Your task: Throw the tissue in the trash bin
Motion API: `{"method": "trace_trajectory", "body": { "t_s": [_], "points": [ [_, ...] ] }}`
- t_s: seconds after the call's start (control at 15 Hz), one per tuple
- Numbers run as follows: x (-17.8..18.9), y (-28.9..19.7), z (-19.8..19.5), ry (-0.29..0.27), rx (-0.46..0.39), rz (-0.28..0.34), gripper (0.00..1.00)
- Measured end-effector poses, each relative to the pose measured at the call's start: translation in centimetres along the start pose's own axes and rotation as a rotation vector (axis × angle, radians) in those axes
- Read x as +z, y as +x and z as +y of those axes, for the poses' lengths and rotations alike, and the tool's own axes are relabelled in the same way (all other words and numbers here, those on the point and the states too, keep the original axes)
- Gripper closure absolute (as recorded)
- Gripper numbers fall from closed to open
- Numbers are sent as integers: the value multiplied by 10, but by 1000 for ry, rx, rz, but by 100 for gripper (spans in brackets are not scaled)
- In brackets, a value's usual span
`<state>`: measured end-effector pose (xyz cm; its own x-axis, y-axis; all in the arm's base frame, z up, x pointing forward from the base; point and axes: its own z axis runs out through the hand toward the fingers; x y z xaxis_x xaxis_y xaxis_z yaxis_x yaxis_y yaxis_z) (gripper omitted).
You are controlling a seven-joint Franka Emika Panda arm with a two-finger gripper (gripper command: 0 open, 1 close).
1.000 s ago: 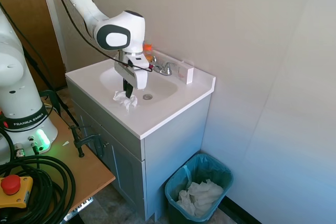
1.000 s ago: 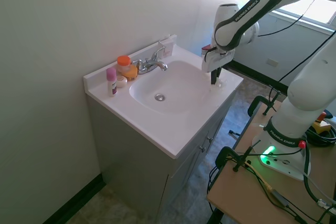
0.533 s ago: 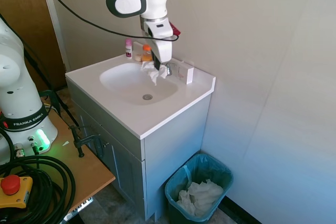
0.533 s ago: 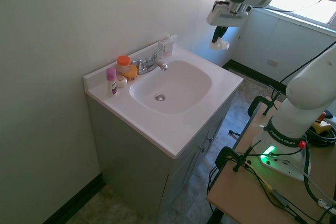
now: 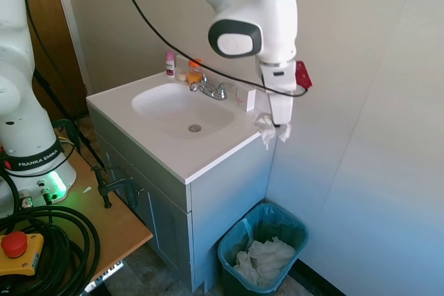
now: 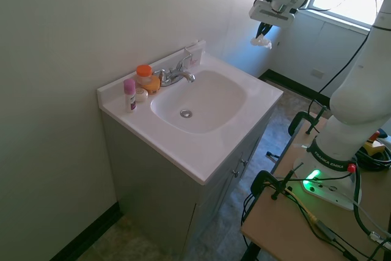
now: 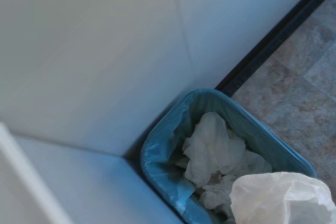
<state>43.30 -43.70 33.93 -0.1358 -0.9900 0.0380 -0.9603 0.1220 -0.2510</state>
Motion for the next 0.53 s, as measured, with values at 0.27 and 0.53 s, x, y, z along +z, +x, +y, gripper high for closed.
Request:
{"method": "trace_trajectory", "body": {
  "t_s": [0.27, 0.53],
  "points": [
    [99, 14, -28, -70, 35, -9, 100],
    [164, 10, -48, -124, 28, -8, 0]
  ]
}}
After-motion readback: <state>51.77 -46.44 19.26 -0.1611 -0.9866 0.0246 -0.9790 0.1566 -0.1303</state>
